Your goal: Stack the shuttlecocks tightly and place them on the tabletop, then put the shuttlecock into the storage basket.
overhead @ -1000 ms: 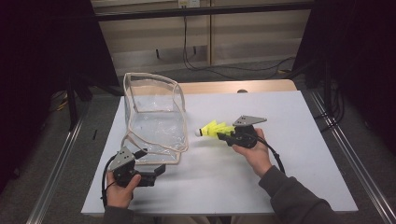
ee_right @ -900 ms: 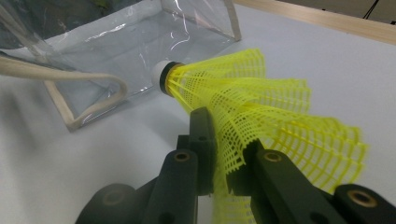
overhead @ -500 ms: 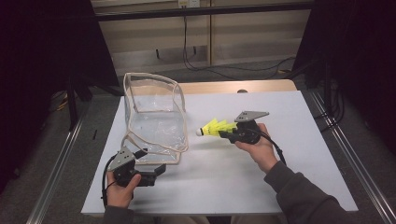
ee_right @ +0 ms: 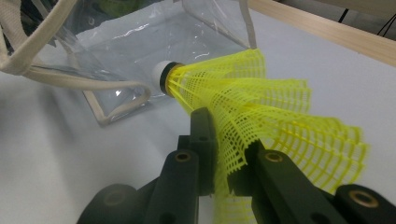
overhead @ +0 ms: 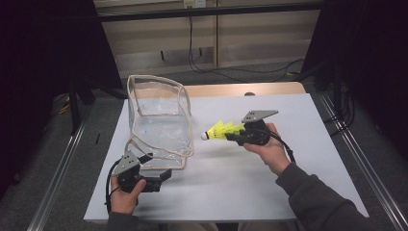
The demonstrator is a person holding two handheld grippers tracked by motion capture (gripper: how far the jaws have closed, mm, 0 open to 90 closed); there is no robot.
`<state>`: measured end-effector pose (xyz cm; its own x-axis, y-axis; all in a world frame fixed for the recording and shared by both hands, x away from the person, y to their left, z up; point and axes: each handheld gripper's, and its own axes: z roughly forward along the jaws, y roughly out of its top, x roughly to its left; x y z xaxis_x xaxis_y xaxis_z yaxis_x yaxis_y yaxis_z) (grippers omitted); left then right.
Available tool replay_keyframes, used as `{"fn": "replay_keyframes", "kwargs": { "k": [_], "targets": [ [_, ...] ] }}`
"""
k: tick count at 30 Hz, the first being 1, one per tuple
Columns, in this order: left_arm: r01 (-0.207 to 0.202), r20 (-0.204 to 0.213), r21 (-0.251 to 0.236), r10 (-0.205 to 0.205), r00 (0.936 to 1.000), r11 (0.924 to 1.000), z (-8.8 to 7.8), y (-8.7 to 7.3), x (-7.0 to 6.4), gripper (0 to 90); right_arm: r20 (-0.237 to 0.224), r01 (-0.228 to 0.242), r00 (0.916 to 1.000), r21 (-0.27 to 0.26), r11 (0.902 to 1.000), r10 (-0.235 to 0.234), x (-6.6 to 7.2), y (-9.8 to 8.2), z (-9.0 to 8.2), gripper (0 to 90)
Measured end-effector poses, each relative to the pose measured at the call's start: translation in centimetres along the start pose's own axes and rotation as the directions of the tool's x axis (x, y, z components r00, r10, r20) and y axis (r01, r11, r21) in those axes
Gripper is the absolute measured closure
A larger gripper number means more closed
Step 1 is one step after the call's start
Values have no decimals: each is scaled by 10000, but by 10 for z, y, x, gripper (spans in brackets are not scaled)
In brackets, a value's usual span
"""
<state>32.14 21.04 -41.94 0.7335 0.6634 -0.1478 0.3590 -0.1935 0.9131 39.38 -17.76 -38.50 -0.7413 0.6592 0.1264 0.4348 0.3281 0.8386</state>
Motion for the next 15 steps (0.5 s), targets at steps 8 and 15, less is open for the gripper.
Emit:
{"fn": "replay_keyframes", "kwargs": {
  "k": [8, 15],
  "targets": [
    [-34, 52, 8, 34, 10000, 10000, 3, 1, -3, 36, -202, 38, 9998, -19, 10000, -38, -1, 10, -9, 828],
    [-49, 57, 40, 49, 10000, 10000, 3, 1, -3, 36, -227, 189, 9996, 58, 9998, -187, -5, 21, -19, 828]
  ]
}}
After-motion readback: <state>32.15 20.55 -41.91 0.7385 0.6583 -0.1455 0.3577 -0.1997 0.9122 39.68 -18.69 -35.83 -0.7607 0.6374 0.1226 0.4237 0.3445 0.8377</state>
